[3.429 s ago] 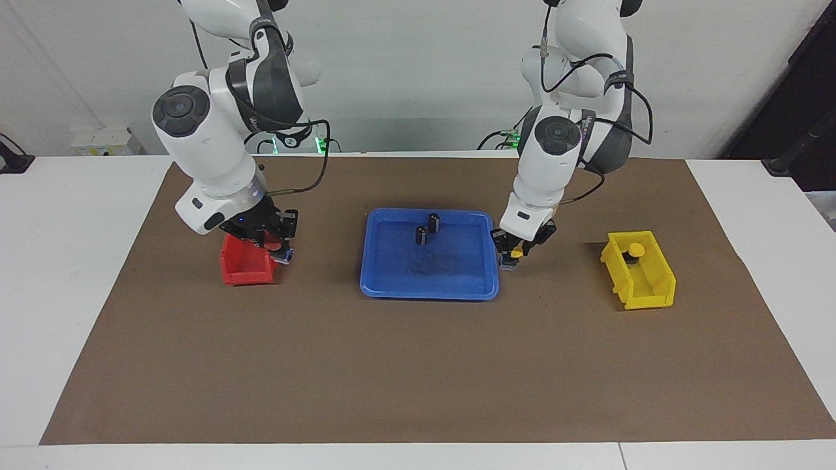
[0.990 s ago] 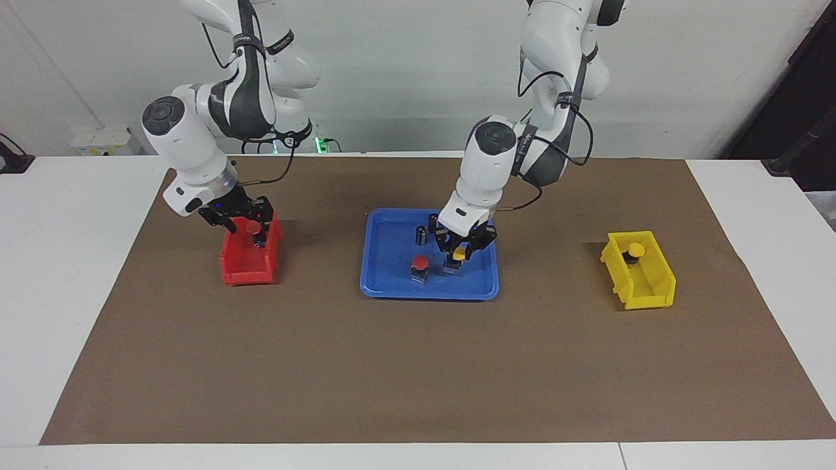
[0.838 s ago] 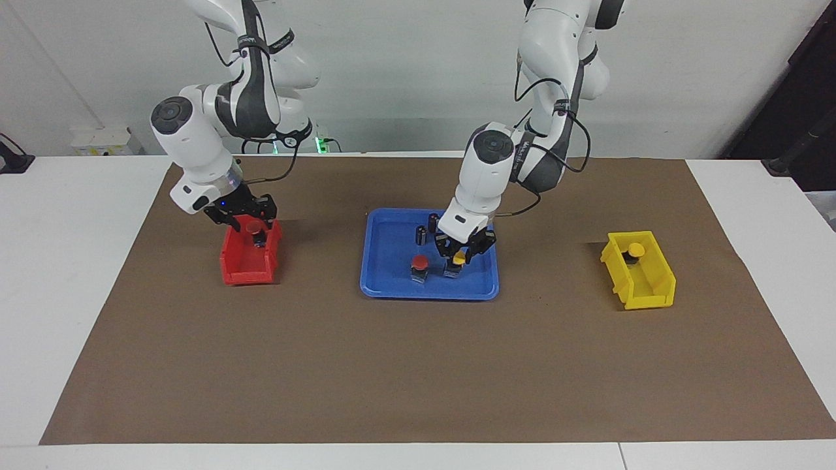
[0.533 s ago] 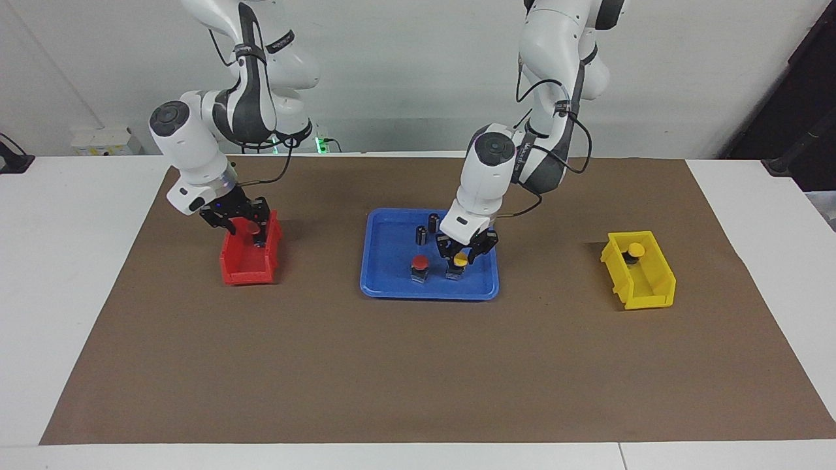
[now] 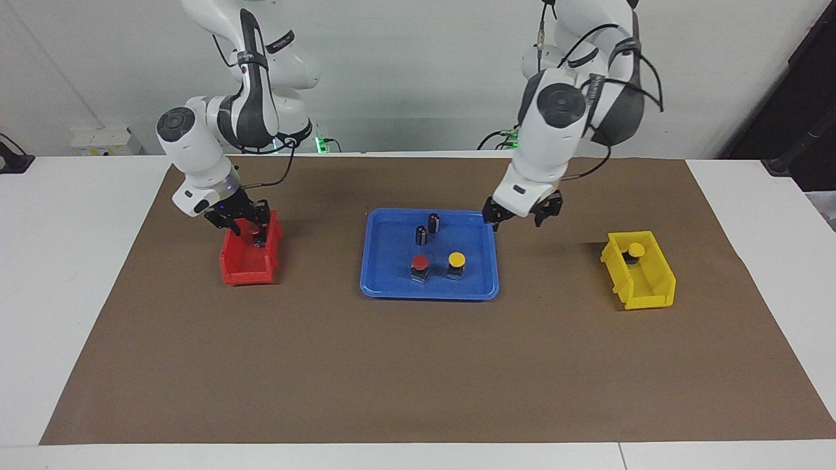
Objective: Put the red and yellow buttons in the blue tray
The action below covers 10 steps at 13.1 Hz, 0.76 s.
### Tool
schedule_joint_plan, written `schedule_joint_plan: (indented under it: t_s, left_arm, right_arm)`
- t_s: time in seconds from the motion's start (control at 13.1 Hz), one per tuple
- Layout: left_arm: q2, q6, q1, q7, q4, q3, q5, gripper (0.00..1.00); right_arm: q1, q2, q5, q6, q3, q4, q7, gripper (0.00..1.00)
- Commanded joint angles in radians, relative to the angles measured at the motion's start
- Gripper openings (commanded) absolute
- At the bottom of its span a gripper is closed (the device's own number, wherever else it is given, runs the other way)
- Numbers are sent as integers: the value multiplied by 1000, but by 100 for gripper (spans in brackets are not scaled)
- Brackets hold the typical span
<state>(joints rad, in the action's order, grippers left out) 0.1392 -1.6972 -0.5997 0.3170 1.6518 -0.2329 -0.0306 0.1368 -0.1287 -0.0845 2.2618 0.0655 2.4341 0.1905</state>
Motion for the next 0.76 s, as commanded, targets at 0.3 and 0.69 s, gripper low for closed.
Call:
schedule_joint_plan:
  t_s: [0.3,0.69]
  left_arm:
    - [-165,125,366,-543,-7,-36,12,100]
    - [-164,117,388,-582,-12,-37,63,100]
  right_arm:
    - [21,-45,-23,21,8,66,43,59]
    - [20,-20,-18,-78,8,-28,60,33]
